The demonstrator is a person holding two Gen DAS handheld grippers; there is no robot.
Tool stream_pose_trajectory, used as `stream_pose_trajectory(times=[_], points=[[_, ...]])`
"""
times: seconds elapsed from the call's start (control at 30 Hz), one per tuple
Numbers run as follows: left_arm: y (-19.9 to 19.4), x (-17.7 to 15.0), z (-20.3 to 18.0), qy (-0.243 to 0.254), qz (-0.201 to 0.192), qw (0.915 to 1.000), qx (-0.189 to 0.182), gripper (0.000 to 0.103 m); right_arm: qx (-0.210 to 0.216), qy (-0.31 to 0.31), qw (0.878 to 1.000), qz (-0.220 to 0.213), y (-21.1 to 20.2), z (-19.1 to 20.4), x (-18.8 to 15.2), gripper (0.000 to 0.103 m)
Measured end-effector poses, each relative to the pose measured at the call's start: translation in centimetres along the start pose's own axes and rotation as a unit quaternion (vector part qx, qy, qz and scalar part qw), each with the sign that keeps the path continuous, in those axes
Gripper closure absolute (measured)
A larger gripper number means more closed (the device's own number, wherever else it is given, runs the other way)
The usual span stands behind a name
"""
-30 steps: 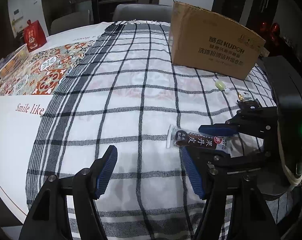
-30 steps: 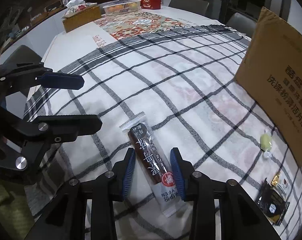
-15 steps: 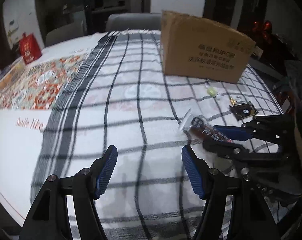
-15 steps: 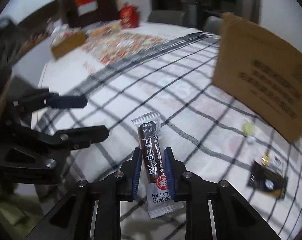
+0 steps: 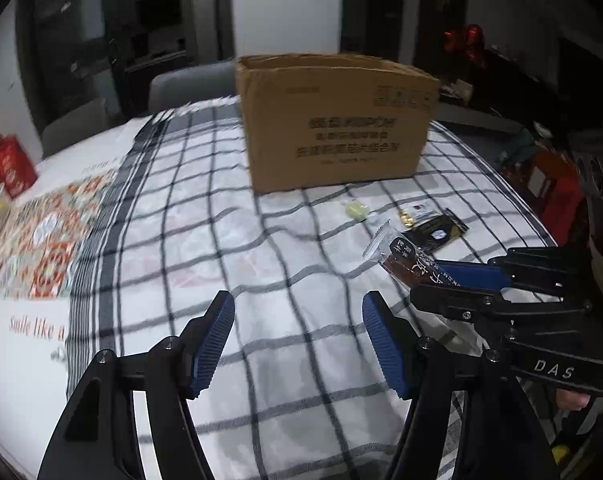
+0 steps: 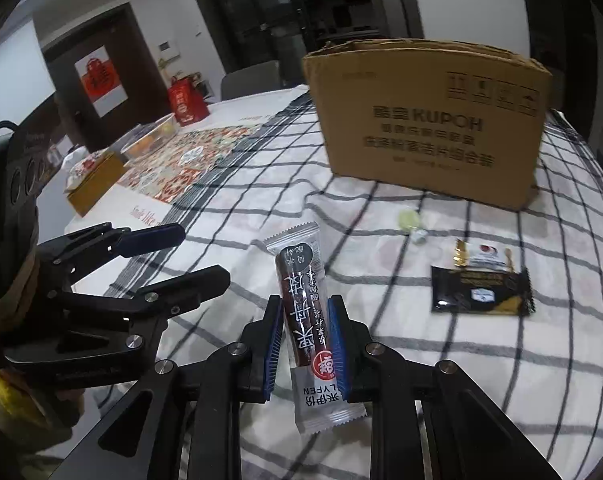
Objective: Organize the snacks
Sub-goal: 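Grasp the black cheese cracker pack with the left tool while the right holds the stick snack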
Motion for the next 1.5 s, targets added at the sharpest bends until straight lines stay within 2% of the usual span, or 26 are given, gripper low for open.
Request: stream_pose_trajectory(times=[0.17,0.37,0.6,0.73,0.9,1.07,1.2,1.33,1.5], points=[[0.9,1.3,-2.0,0.051,-0.014,0.9979,-0.038,0.038,-0.038,0.027,0.999,-0.017,-1.5,-1.4,-0.6,0.079],[2.9,3.1,-5.0,0.105,-0.021,0.9893,-0.099,0.038,-0.082,0.082,0.993,-0.033,-3.0,-4.5,-1.3,0.079],[5.9,4.5,-8.7,0.171,-0.011,0.9709,-0.167,0.040,-0.135,0.128,0.981,-0.049,-4.5,-7.8,-1.5,0.079],[7.9,5.2,-10.4,0.199,0.001,0.9571,-0.211,0.043,-0.165,0.146,0.974,-0.058,-5.0,-9.3,-1.7,0.079],[10.0,5.9,-11.9,0.224,0.018,0.9426,-0.247,0.047,-0.175,0.170,0.968,-0.058,-4.7,-10.8,-1.8,0.079],[12.0,6.0,-12.7,0.246,0.045,0.9309,-0.267,0.049,-0.181,0.190,0.963,-0.056,-3.9,-11.9,-2.1,0.079],[13.3,5.9,-13.0,0.252,0.065,0.9254,-0.275,0.054,-0.189,0.198,0.960,-0.052,-3.5,-12.4,-2.4,0.079],[14.2,5.8,-13.6,0.259,0.077,0.9212,-0.280,0.056,-0.187,0.204,0.960,-0.050,-3.2,-12.8,-2.5,0.079],[15.2,5.8,-14.1,0.260,0.085,0.9210,-0.278,0.056,-0.187,0.207,0.959,-0.050,-3.0,-13.0,-2.7,0.079]])
Point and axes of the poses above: each gripper's, at about its wrist camera, not at the fingertips, and y roughly the way its jaws point, z to its left, x to its top, the point moved 2 cm from there along y, roughly the way its jaws point, and after that the axes turned 3 degrees about -z, right-handed, at the moved point
